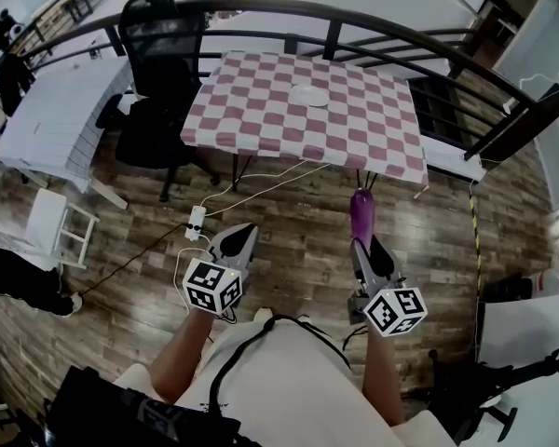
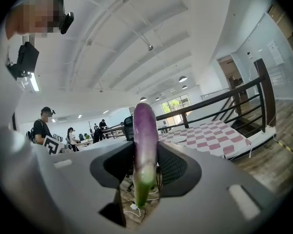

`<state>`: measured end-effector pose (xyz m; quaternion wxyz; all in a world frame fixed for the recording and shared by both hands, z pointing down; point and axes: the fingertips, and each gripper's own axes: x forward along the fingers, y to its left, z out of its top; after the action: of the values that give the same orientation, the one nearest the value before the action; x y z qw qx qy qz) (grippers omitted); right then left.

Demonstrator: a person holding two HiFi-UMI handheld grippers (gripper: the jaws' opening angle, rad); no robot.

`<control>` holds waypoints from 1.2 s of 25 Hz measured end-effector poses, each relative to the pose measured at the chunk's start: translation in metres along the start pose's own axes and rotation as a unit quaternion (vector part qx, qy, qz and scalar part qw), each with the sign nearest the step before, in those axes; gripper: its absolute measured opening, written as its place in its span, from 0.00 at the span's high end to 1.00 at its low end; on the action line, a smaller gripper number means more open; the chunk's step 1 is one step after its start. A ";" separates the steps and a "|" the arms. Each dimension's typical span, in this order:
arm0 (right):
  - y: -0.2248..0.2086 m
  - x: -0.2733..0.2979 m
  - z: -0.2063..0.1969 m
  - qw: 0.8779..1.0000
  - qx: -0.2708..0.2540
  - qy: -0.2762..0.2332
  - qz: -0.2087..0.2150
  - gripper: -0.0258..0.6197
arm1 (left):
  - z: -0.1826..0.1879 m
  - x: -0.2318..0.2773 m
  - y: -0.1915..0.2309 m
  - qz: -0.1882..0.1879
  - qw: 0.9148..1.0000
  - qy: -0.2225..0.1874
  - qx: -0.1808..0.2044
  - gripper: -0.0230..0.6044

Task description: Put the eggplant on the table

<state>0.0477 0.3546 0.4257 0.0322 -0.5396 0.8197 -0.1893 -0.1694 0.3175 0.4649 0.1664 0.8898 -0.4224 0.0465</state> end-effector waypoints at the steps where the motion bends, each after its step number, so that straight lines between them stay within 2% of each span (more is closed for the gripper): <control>1: 0.003 0.000 -0.002 1.000 0.003 0.001 -0.002 0.71 | -0.001 -0.004 0.004 0.001 1.000 0.002 -0.001 0.96; 6: 0.018 0.005 -0.014 1.000 0.000 0.009 -0.010 0.71 | -0.002 -0.019 0.023 -0.002 1.000 0.001 0.004 0.96; 15: 0.032 0.013 -0.019 1.000 0.001 0.016 -0.011 0.71 | -0.009 -0.024 0.037 -0.007 1.000 0.006 -0.010 0.96; 22: 0.010 0.034 -0.022 1.000 0.010 0.026 -0.003 0.71 | -0.012 -0.006 0.046 0.004 1.000 0.011 -0.017 0.96; 30: -0.028 0.080 0.005 1.000 0.006 0.024 0.013 0.71 | 0.011 0.051 0.058 0.014 1.000 0.009 -0.010 0.96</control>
<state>0.0399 0.2721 0.4429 0.0182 -0.5237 0.8262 -0.2070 -0.1820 0.2417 0.4814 0.1788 0.8817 -0.4335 0.0529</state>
